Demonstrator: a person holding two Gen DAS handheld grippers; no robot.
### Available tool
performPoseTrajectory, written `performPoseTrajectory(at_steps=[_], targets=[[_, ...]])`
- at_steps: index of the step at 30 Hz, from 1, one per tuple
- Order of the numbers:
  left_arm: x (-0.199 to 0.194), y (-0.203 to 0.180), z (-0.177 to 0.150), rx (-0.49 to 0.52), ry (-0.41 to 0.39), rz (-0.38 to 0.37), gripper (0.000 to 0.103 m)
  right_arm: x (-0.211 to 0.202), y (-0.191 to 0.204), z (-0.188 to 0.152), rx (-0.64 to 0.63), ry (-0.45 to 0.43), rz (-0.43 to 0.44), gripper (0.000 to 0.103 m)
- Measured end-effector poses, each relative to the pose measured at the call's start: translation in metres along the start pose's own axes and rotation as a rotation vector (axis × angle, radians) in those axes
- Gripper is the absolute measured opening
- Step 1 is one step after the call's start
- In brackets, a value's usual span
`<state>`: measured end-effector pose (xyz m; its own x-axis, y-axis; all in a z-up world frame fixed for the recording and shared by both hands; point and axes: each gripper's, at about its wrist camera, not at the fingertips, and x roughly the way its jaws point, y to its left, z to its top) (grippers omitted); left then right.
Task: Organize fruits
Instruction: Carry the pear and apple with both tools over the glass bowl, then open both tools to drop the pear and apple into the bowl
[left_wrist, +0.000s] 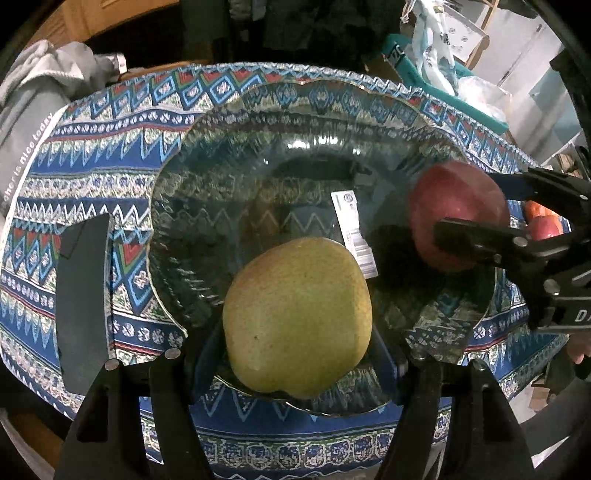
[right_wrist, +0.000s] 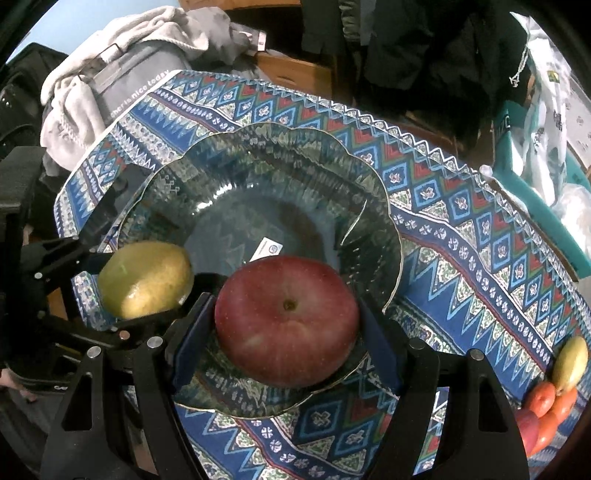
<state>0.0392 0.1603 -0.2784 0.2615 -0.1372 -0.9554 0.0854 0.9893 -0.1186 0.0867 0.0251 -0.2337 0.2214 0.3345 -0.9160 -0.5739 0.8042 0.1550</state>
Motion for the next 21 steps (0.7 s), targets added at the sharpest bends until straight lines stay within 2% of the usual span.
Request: performPoseTrajectory(at_steps=[8, 14, 21], targets=[[0.008, -0.005, 0.000, 0.008, 0.030, -0.001, 0.072, 0.004, -0.004, -0.006, 0.010, 0.016, 0.021, 0.077], [-0.006, -0.002, 0.003, -0.013, -0.016, -0.003, 0.073, 0.006, -0.004, -0.006, 0.030, 0.024, 0.046, 0.077], [-0.013, -0.002, 0.005, -0.021, -0.027, 0.008, 0.074, -0.007, -0.011, -0.004, 0.076, -0.020, 0.072, 0.077]])
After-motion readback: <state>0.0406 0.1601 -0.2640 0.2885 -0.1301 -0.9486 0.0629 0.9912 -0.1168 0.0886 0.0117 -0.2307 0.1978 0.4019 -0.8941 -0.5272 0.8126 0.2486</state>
